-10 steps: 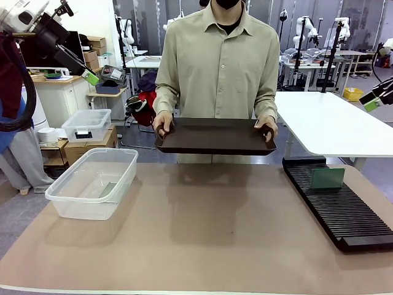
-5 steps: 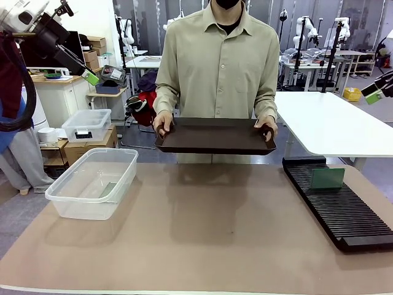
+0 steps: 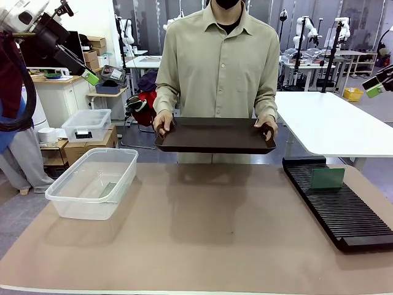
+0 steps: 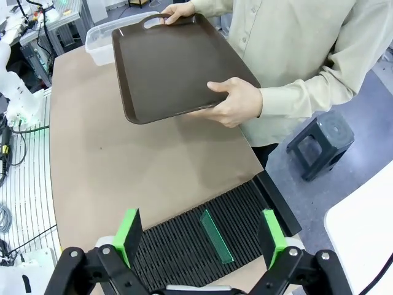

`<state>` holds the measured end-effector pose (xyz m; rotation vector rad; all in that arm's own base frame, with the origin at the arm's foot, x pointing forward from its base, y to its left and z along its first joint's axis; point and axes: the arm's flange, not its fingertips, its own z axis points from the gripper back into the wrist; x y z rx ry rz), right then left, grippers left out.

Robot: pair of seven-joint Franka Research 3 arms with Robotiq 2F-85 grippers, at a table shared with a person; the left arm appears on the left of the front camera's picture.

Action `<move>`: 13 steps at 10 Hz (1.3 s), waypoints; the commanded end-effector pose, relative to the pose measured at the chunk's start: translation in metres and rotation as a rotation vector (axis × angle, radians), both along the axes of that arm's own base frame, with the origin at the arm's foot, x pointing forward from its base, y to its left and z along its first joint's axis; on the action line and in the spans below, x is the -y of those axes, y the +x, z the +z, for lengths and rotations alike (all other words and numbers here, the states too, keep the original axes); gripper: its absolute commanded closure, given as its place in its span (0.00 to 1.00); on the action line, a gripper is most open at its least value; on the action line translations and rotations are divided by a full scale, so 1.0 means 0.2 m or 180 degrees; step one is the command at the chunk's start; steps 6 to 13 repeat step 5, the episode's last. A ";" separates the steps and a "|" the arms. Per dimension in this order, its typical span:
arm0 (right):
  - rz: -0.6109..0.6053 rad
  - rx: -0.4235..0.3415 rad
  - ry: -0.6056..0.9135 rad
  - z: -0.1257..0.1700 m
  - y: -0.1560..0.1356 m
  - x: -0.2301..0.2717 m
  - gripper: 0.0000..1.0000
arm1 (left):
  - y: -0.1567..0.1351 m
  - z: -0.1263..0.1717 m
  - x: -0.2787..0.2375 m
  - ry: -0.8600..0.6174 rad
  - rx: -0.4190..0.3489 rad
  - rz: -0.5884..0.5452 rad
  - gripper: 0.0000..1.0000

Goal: Sort PCBs into racks and boxes based on the side picked up.
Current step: If the short side of the Blank PCB is picked up, insert it into the PCB Rack ; if the long side is picked up, place it in the Organizing box.

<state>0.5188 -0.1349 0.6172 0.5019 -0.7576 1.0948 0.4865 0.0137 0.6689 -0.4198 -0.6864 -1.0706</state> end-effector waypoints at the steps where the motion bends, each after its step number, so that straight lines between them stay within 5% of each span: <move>1: -0.0003 -0.0002 -0.0004 0.00 0.00 0.00 0.00 | -0.01 0.00 0.00 0.0004 0.0001 -0.0006 0.00; 13: -0.0003 -0.0002 -0.0004 0.00 0.00 0.00 0.00 | -0.01 0.00 0.00 0.0004 0.0001 -0.0006 0.00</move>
